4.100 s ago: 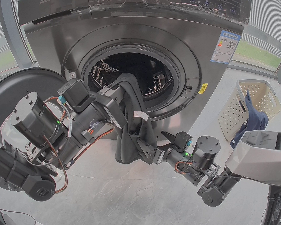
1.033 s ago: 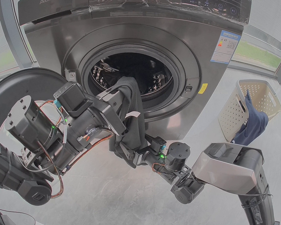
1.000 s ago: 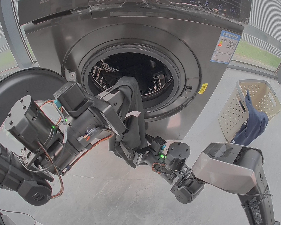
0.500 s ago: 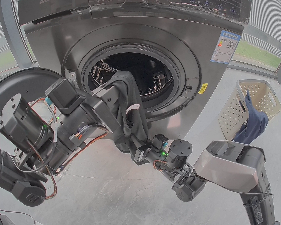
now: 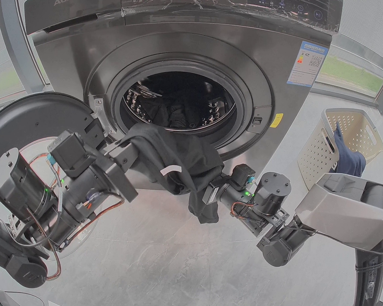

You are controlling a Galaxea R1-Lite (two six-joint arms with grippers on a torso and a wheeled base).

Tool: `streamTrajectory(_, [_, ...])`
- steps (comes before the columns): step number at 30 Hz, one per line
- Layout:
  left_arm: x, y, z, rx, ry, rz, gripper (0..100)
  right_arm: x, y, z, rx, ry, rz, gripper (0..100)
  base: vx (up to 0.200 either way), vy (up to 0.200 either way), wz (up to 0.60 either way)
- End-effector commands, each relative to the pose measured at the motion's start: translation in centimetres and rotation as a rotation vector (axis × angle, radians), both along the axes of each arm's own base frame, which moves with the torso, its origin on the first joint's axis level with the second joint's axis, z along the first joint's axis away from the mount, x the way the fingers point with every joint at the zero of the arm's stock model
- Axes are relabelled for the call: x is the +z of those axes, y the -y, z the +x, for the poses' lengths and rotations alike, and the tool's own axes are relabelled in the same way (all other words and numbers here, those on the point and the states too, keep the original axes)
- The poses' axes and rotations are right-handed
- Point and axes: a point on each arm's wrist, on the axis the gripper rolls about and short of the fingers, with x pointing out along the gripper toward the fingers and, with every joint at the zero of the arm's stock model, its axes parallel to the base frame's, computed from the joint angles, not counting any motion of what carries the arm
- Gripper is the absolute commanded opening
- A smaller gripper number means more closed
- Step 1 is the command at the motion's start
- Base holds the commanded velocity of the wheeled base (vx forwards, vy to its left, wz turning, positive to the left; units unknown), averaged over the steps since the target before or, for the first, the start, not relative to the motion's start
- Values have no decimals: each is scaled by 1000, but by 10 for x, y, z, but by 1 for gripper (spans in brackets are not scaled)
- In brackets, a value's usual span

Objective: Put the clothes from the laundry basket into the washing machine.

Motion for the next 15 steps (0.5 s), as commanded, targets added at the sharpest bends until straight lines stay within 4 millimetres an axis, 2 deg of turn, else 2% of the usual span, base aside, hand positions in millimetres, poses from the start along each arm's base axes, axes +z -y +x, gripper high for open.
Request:
streamTrajectory(1, [-26, -17, -2, 49, -92, 70, 0, 42, 13, -13, -31, 59, 60, 0, 0, 0, 0])
streamTrajectory(3, [-43, -24, 0, 74, -151, 116, 0, 52, 14, -17, -31, 77, 75, 0, 0, 0, 0])
streamTrajectory(4, [-43, -24, 0, 74, -151, 116, 0, 52, 14, -17, -31, 77, 75, 0, 0, 0, 0])
streamTrajectory(6, [-63, -28, 6, 102, -218, 175, 0, 57, 14, -21, -26, 81, 85, 0, 0, 0, 0])
streamTrajectory(11, [-79, -26, 17, 119, -264, 222, 0, 55, 15, -26, -20, 70, 77, 0, 0, 0, 0])
streamTrajectory(15, [-100, -18, 28, 112, -327, 268, 0, 55, 12, -29, -10, 65, 73, 0, 0, 0, 0])
